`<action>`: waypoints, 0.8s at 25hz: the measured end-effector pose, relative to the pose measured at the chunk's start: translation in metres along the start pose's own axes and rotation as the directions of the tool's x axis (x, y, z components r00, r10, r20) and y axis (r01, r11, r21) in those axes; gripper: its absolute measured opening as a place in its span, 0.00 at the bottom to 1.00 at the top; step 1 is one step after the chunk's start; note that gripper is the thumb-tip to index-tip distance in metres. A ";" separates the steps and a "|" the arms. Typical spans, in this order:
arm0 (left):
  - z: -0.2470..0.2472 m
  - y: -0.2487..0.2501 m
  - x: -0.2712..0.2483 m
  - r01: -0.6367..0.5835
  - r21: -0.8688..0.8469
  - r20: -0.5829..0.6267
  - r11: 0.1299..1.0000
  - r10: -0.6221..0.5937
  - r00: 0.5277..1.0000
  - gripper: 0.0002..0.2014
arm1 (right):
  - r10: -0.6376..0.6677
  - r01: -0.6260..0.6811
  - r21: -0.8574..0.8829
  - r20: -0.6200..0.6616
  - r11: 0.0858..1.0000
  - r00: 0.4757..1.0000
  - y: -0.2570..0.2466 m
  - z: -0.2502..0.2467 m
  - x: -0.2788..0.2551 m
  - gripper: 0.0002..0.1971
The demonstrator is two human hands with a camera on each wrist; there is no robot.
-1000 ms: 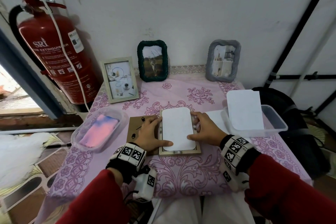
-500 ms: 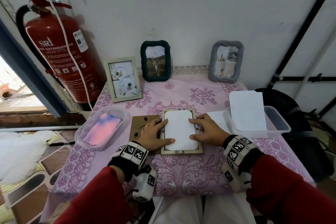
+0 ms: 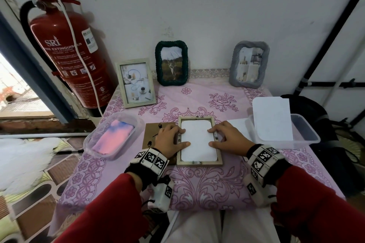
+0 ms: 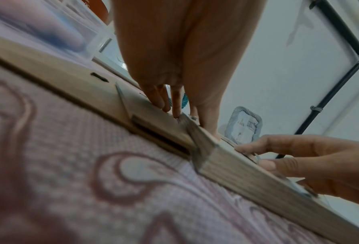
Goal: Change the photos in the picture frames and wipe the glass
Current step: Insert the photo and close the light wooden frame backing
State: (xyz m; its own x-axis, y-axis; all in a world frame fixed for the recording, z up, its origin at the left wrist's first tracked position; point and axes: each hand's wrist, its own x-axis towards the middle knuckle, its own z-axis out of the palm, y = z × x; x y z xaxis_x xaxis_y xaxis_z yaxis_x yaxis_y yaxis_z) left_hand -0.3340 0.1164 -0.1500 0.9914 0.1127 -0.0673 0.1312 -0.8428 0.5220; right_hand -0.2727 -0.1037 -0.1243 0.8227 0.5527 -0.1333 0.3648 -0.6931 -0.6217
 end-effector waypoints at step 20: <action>-0.033 -0.031 -0.023 0.177 -0.279 -0.095 0.944 -0.210 0.973 0.30 | -0.025 0.023 0.022 0.068 0.999 0.997 0.002 -0.012 -0.006 0.28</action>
State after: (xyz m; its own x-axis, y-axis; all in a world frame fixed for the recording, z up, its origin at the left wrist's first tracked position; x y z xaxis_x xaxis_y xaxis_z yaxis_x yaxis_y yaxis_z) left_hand -0.3612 0.1571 -0.1366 0.9369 0.3365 -0.0945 0.2984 -0.6291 0.7178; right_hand -0.2715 -0.1139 -0.1157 0.7821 0.5995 -0.1699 0.3739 -0.6697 -0.6416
